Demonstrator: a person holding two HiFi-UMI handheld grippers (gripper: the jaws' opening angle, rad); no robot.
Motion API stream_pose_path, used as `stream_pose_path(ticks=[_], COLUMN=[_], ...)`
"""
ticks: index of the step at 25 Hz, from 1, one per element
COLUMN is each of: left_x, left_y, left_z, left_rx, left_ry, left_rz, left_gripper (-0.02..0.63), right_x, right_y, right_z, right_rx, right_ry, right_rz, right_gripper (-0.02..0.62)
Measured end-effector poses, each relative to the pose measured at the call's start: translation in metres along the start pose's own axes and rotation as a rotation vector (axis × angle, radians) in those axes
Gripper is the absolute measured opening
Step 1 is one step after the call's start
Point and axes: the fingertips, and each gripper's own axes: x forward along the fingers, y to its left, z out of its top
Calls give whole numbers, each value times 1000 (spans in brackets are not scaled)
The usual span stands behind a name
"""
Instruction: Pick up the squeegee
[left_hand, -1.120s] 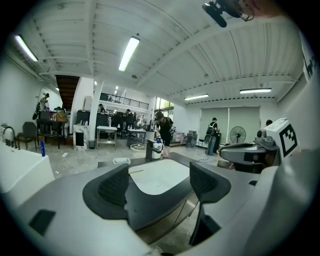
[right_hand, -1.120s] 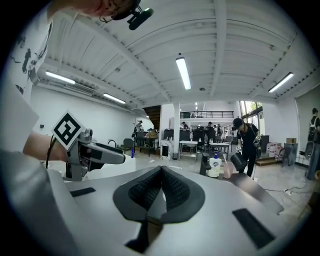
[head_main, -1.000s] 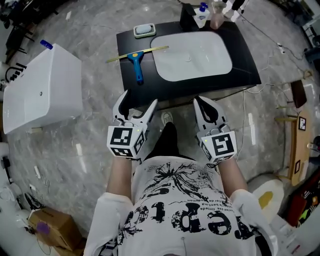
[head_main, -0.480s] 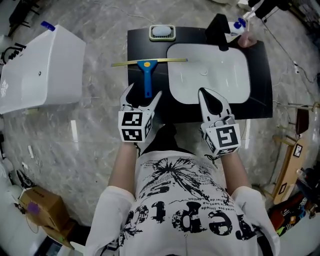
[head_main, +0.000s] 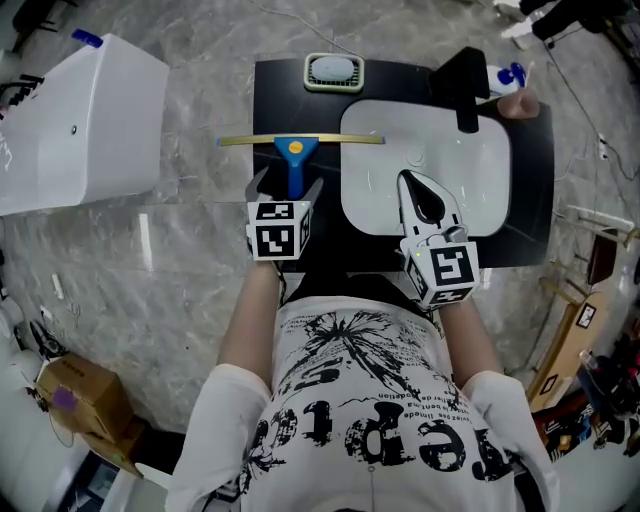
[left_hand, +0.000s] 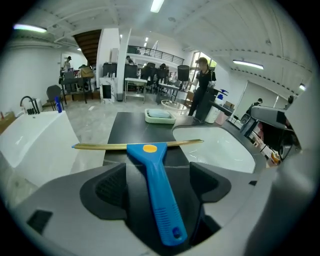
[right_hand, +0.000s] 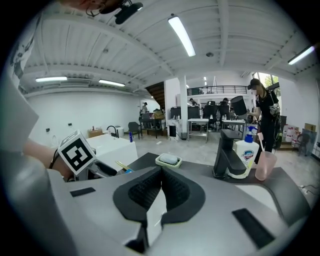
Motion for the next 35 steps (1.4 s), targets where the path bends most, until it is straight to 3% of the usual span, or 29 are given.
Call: stream_pose_path(ticks=[9, 11, 14, 22, 25, 35], left_x=[36, 43, 47, 46, 46, 33], left_y=[0, 1, 11, 16, 16, 15], left_z=[-1, -2, -4, -3, -2, -3], left_rx=[-3, -9, -19, -43, -37, -75], left_ry=[107, 107, 88, 97, 109, 148], left_rz=[1, 30, 122, 164, 163, 149], left_gripper=[387, 381, 275, 245, 193, 143], right_x=[16, 17, 22, 25, 24, 9], right_y=[-30, -38, -48, -56, -56, -53], right_z=[-7, -10, -11, -1, 1, 23], right_rx=[39, 46, 46, 31, 22, -20], right_ry=[43, 50, 64, 66, 70, 46], right_rz=[-27, -31, -18, 15, 29, 36], right_gripper=[14, 14, 15, 15, 15, 15])
